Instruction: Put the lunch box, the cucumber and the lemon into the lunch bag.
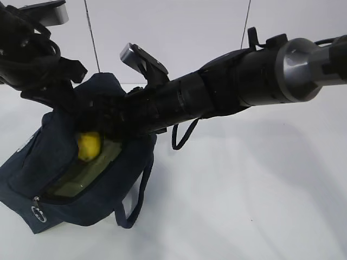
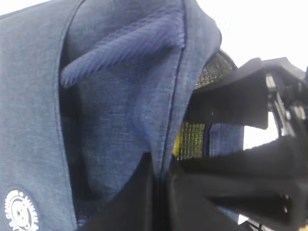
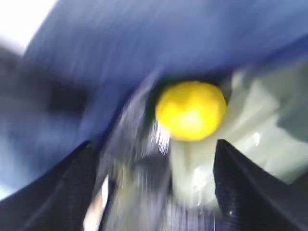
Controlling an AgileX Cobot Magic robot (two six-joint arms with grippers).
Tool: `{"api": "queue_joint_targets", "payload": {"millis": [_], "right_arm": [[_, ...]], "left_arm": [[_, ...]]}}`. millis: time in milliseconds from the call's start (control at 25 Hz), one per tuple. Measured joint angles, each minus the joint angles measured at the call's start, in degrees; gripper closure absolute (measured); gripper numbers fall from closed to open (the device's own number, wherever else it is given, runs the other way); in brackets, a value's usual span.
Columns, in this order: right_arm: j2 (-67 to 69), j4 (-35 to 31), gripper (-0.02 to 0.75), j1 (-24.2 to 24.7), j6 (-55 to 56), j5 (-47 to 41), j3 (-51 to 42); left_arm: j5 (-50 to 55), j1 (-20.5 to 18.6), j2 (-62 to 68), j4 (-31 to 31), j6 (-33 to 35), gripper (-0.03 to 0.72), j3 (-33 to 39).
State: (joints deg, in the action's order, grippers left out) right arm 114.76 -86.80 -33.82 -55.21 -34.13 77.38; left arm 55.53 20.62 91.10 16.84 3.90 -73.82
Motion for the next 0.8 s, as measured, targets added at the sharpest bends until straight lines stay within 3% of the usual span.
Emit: {"api": "queue_joint_targets", "payload": {"millis": [240,480,800], "right_arm": [[0.0,0.3,0.159,0.0,-0.2,-2.1,0.0],[0.0,11.1,0.181,0.9,2.1,-11.9,0.0],[-1.9,14.3,0.192,5.5,3.9,-21.6,0.0]], "left_arm": [[0.1,0.0,0.0,0.1,0.0,0.695,0.0],[0.6,0.0,0.1,0.1,0.0,0.695,0.0],[0.6,0.0,0.1,0.1,0.0,0.695,0.0]]}}
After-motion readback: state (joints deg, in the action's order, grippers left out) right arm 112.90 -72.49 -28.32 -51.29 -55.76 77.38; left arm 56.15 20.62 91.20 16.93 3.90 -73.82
